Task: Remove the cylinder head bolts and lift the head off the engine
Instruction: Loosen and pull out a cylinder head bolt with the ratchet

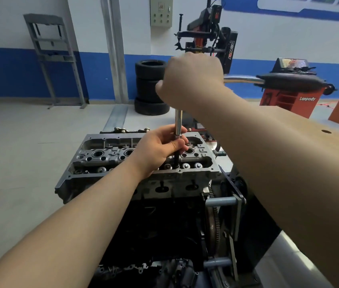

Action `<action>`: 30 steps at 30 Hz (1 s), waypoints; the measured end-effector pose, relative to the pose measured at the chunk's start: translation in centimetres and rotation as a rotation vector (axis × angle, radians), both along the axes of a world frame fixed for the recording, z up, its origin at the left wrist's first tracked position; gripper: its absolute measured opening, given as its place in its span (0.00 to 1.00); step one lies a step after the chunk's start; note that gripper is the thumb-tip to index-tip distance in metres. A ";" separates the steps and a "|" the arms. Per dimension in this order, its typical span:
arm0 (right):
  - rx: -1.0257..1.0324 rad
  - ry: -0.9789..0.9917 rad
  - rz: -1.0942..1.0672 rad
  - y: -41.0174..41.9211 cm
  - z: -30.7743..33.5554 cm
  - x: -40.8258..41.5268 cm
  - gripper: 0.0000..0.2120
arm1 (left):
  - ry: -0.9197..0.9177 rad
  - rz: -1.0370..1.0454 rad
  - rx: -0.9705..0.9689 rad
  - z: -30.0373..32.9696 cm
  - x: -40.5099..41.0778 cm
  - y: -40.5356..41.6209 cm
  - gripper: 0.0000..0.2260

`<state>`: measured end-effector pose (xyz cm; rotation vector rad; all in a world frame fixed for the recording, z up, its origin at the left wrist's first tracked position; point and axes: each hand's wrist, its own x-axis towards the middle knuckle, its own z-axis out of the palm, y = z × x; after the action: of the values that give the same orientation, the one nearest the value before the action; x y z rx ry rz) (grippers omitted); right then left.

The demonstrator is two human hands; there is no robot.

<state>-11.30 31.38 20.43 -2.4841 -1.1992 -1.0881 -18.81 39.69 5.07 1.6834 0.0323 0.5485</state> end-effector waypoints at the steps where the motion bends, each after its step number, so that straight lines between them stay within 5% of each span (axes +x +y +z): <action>1: -0.048 -0.064 -0.044 0.4 0.0 -0.4 0.14 | -0.001 0.001 -0.015 -0.1 0.0 0.1 0.10; 6: -0.060 -0.065 0.075 -0.4 0.5 0.4 0.17 | 0.021 0.007 0.008 -0.1 0.4 0.2 0.13; 11: 0.124 0.431 0.452 -2.8 0.3 1.8 0.13 | 0.043 -0.042 0.100 0.0 0.3 0.1 0.15; 18: -0.132 -0.032 -0.101 0.1 0.9 -0.3 0.13 | 0.019 0.007 0.016 0.0 0.4 0.1 0.11; 23: -0.055 -0.131 0.096 -0.5 0.2 0.3 0.18 | 0.024 0.003 0.067 0.3 0.0 -0.3 0.16; 27: 0.138 0.179 0.448 -2.6 -0.5 1.7 0.13 | 0.059 -0.043 0.151 0.8 -0.2 -0.8 0.14; 30: 0.136 0.157 0.269 -2.1 -0.3 1.5 0.13 | 0.058 -0.029 0.127 0.8 -0.3 -0.8 0.11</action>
<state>-9.76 29.27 20.08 -2.1839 -1.3170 -0.8577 -19.15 38.88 5.88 1.8206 0.0154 0.4884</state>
